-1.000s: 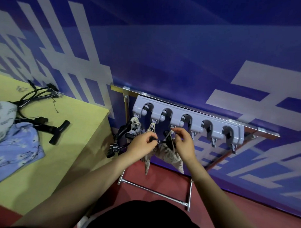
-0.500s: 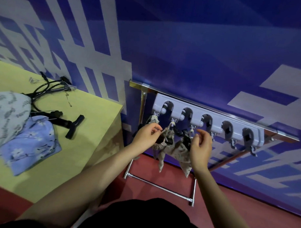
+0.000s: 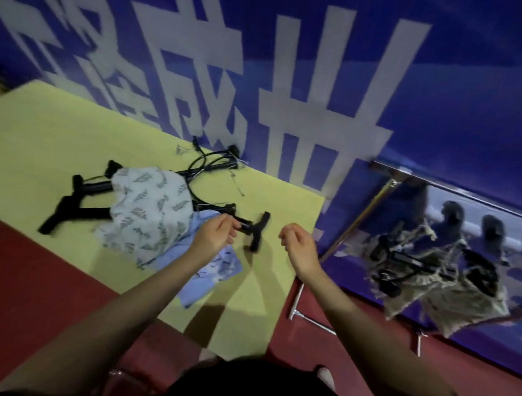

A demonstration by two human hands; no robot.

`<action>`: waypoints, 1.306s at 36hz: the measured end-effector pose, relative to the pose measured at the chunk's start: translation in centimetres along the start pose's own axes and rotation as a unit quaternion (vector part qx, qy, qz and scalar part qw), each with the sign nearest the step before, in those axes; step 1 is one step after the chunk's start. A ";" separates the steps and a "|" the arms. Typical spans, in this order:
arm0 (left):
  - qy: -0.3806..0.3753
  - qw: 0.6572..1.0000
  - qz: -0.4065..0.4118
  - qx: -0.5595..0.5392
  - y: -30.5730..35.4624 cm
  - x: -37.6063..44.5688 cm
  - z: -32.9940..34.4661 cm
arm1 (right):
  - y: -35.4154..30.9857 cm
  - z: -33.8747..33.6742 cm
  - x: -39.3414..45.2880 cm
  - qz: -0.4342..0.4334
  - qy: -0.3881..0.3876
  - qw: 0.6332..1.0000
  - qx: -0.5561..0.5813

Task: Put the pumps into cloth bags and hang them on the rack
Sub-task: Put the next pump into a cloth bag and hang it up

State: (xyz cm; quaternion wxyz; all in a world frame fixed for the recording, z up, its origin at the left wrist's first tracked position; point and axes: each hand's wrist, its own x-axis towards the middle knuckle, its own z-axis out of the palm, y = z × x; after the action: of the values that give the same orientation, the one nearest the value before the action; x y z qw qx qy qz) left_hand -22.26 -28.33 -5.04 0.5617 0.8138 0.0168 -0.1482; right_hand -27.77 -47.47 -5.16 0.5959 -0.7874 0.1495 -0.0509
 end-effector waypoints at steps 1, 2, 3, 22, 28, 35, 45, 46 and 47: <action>0.005 1.000 -0.008 0.012 -1.3 0.2 -2.3 | -0.2 2.2 -0.1 0.016 -0.019 1.000 0.004; 0.003 0.999 -0.012 0.034 -2.4 0.2 -4.3 | -0.2 4.0 -0.2 0.033 -0.031 0.999 0.010; -0.003 0.998 -0.011 0.065 -3.5 0.2 -6.0 | -0.1 5.7 -0.2 0.048 -0.040 0.998 0.014; 0.204 0.931 -0.282 -0.114 -14.3 6.8 -20.9 | -0.5 19.2 0.7 0.229 -0.160 0.959 -0.039; 0.151 0.955 -0.241 -0.084 -11.3 6.5 -20.1 | -1.3 18.2 0.7 0.247 -0.145 0.958 -0.031; 0.104 0.984 -0.097 -0.108 2.4 5.5 -18.6 | -5.9 15.8 3.0 0.202 -0.144 0.969 0.011; -0.030 0.992 0.050 -0.114 13.7 0.7 -16.3 | -13.5 10.1 7.2 0.305 -0.202 0.820 0.439; -0.047 0.992 0.044 -0.104 13.6 0.2 -16.0 | -13.8 9.2 7.6 0.302 -0.201 0.805 0.469; -0.069 0.993 0.031 -0.092 13.0 0.1 -15.9 | -14.3 8.3 8.0 0.294 -0.197 0.795 0.492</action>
State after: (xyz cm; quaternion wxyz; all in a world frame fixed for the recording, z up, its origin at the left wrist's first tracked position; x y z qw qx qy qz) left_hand -16.09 -18.52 11.89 0.6381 0.7468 -0.0338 -0.1843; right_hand -15.51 -38.68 5.35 0.9060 -0.2988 0.2076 0.2162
